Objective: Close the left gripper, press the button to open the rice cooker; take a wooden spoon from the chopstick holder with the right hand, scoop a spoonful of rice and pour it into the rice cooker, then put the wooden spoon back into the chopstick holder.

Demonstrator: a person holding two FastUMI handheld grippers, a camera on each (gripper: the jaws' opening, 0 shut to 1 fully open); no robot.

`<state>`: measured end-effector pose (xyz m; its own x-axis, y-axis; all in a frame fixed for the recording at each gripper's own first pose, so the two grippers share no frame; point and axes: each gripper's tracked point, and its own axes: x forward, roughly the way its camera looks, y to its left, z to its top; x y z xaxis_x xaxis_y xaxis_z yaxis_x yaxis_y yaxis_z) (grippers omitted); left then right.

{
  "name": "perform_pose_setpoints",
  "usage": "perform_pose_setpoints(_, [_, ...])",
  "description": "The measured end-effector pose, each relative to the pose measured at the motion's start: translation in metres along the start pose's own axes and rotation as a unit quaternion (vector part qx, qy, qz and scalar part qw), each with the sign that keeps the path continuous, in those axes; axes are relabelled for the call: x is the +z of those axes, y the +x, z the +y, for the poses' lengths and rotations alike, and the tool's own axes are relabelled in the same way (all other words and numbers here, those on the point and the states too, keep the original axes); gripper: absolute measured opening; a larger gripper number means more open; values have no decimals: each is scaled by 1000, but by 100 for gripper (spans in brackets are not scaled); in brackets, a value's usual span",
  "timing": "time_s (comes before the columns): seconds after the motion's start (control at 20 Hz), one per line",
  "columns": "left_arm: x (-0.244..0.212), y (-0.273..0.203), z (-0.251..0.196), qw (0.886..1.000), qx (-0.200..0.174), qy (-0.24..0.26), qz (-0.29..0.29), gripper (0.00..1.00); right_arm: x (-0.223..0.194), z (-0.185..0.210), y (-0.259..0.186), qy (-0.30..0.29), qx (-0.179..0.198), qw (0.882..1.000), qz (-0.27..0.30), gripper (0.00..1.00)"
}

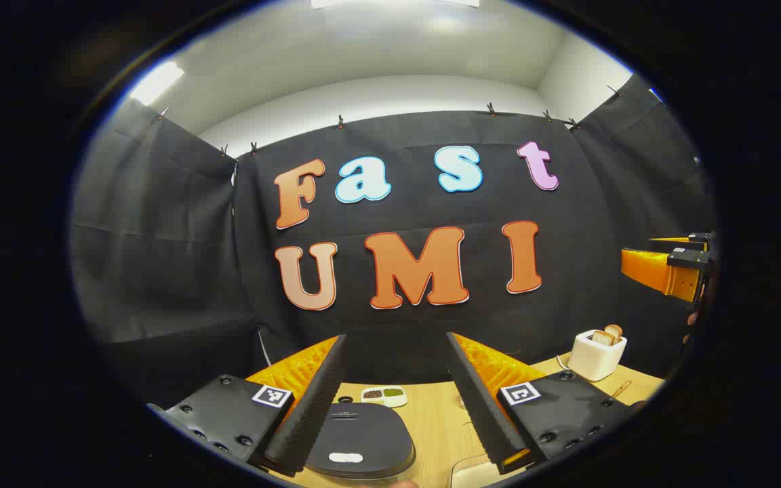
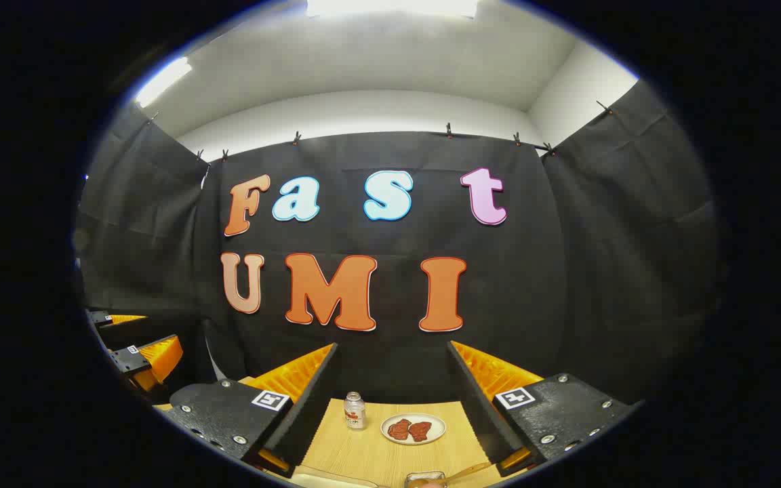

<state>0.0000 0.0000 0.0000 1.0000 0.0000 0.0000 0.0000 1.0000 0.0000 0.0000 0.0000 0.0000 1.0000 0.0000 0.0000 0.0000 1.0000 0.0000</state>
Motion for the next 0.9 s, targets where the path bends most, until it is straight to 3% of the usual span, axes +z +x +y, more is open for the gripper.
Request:
perform_pose_setpoints(0.45, [7, -2, 8, 1000, 7, 4, -13, 91, -4, 7, 0, 3, 7, 1000, 11, 97])
perform_pose_setpoints(0.5, [7, -2, 9, 1000, 7, 3, -14, 100, -3, 8, 0, 3, 8, 1000, 11, 97])
perform_pose_setpoints(0.9, [22, -2, 18, 999, 1, -9, -36, 100, 6, 17, -2, -4, 13, 1000, 3, 97])
